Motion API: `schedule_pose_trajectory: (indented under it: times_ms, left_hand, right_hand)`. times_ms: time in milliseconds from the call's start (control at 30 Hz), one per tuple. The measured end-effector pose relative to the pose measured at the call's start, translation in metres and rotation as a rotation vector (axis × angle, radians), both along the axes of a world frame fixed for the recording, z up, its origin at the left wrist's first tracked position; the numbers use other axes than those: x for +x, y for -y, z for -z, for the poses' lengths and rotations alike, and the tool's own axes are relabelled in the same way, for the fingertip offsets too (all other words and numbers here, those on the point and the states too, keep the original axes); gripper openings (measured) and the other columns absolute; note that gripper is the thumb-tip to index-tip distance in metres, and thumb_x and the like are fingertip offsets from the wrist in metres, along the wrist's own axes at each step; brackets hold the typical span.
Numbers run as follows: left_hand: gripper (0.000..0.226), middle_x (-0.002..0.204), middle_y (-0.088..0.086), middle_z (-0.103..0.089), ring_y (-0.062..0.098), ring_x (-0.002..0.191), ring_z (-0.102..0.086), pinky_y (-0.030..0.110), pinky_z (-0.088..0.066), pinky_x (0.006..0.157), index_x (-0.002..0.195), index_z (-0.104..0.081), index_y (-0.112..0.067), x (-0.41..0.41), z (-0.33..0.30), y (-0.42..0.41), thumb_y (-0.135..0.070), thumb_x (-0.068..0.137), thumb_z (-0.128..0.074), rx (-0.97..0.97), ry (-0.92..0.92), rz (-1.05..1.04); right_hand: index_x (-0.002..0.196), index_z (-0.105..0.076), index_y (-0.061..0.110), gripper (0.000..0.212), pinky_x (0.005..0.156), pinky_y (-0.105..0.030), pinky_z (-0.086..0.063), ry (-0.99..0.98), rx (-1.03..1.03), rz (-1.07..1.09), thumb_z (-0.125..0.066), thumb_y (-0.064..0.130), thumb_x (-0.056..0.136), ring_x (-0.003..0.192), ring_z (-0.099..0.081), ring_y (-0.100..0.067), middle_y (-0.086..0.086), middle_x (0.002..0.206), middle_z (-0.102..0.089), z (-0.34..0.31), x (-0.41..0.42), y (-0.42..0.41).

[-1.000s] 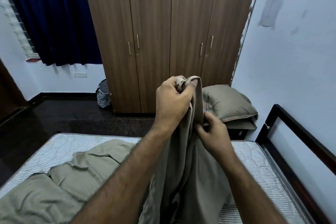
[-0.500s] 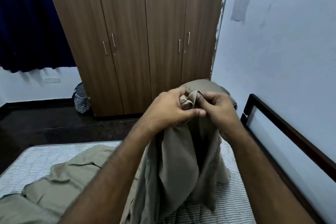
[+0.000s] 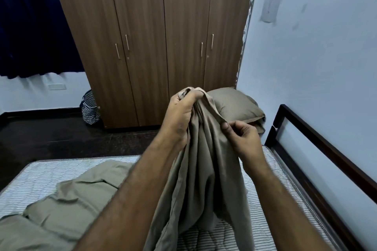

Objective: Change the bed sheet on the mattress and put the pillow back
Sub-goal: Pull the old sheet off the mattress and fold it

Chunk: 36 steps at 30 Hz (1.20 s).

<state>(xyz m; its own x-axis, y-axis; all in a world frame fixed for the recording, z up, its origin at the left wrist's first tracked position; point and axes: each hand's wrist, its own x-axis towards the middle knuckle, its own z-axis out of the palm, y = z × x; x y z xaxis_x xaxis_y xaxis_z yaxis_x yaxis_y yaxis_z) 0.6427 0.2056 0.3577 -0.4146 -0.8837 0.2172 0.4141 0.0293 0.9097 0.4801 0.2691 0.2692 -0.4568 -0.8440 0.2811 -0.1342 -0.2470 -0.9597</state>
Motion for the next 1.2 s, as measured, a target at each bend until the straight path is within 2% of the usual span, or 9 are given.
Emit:
schedule_pose_trajectory:
  times_ms: [200, 400, 500, 567, 733, 833, 933, 1067, 1200]
  left_hand:
    - [0.024, 0.056, -0.001, -0.032, 0.013, 0.056, -0.029, 0.030, -0.033, 0.061, 0.062, -0.038, -0.021, 0.003, 0.006, -0.006, -0.013, 0.080, -0.052, 0.181, -0.109, 0.106]
    - [0.028, 0.067, -0.001, -0.060, 0.011, 0.058, -0.048, 0.026, -0.044, 0.062, 0.068, -0.047, -0.019, 0.016, -0.014, 0.003, -0.020, 0.096, -0.044, 0.336, -0.454, 0.142]
    - [0.025, 0.058, -0.001, -0.040, 0.012, 0.050, -0.037, 0.027, -0.035, 0.055, 0.064, -0.042, -0.018, 0.010, -0.017, -0.006, -0.016, 0.089, -0.044, 0.285, -0.312, 0.229]
    - [0.012, 0.062, 0.000, -0.037, 0.014, 0.055, -0.032, 0.033, -0.030, 0.060, 0.069, -0.044, -0.019, 0.006, -0.010, -0.006, -0.018, 0.079, -0.050, 0.232, -0.134, 0.248]
    - [0.032, 0.089, 0.002, -0.072, 0.011, 0.081, -0.067, 0.031, -0.055, 0.075, 0.108, -0.068, -0.011, 0.008, 0.013, -0.006, -0.030, 0.086, -0.082, -0.282, 0.445, 0.185]
    - [0.051, 0.069, 0.001, -0.061, 0.013, 0.067, -0.055, 0.037, -0.042, 0.064, 0.081, -0.067, -0.003, 0.008, 0.018, -0.010, -0.049, 0.073, -0.088, -0.389, 0.643, 0.195]
    - [0.046, 0.060, 0.000, -0.058, 0.016, 0.061, -0.052, 0.038, -0.042, 0.061, 0.067, -0.062, -0.007, 0.008, 0.018, -0.008, -0.045, 0.074, -0.085, -0.385, 0.591, -0.006]
    - [0.031, 0.072, 0.017, -0.067, 0.025, 0.071, -0.068, 0.053, -0.057, 0.070, 0.077, -0.069, -0.005, 0.013, 0.013, -0.008, -0.034, 0.087, -0.074, -0.366, 0.393, -0.270]
    - [0.030, 0.074, 0.009, -0.072, 0.031, 0.074, -0.070, 0.054, -0.059, 0.075, 0.076, -0.069, -0.008, 0.013, 0.014, 0.000, -0.036, 0.088, -0.073, -0.244, 0.185, -0.473]
  right_hand:
    - [0.077, -0.074, 0.016, 0.026, 0.063, -0.031, -0.045, -0.268, -0.004, -0.022, -0.074, 0.039, 0.091, 0.067, -0.057, -0.009, -0.014, 0.073, -0.070, -0.010, 0.006, 0.006]
    - [0.073, -0.073, 0.021, 0.024, 0.065, -0.032, -0.046, -0.168, 0.120, -0.099, -0.071, 0.033, 0.094, 0.066, -0.056, -0.006, 0.005, 0.067, -0.069, 0.023, 0.004, 0.004]
    - [0.080, -0.077, 0.016, 0.029, 0.070, -0.039, -0.051, -0.146, 0.112, -0.023, -0.069, 0.042, 0.091, 0.072, -0.062, -0.008, -0.004, 0.076, -0.075, 0.034, 0.008, 0.005]
    - [0.080, -0.076, 0.012, 0.026, 0.069, -0.032, -0.050, -0.059, 0.025, -0.017, -0.069, 0.032, 0.095, 0.073, -0.062, -0.007, -0.002, 0.076, -0.075, 0.020, 0.013, 0.003]
    - [0.080, -0.072, 0.007, 0.026, 0.060, -0.023, -0.049, 0.106, -0.142, -0.161, -0.064, 0.026, 0.096, 0.067, -0.062, -0.011, -0.006, 0.073, -0.070, -0.037, 0.024, -0.012]
    - [0.087, -0.072, -0.001, 0.028, 0.063, -0.025, -0.057, 0.160, -0.120, -0.229, -0.064, 0.025, 0.094, 0.073, -0.067, -0.019, -0.014, 0.080, -0.072, -0.052, 0.025, -0.014]
    - [0.094, -0.071, 0.003, 0.026, 0.072, -0.025, -0.057, 0.124, -0.127, -0.175, -0.066, 0.028, 0.092, 0.082, -0.067, -0.019, -0.012, 0.087, -0.073, -0.047, 0.019, -0.014]
    - [0.089, -0.073, 0.013, 0.020, 0.070, -0.028, -0.053, 0.026, -0.039, -0.167, -0.070, 0.032, 0.088, 0.078, -0.062, -0.014, -0.006, 0.084, -0.073, -0.018, 0.010, -0.021]
    - [0.083, -0.074, 0.009, 0.029, 0.066, -0.030, -0.047, -0.055, 0.073, -0.090, -0.072, 0.038, 0.087, 0.071, -0.059, -0.012, -0.006, 0.076, -0.070, 0.013, 0.003, -0.024]
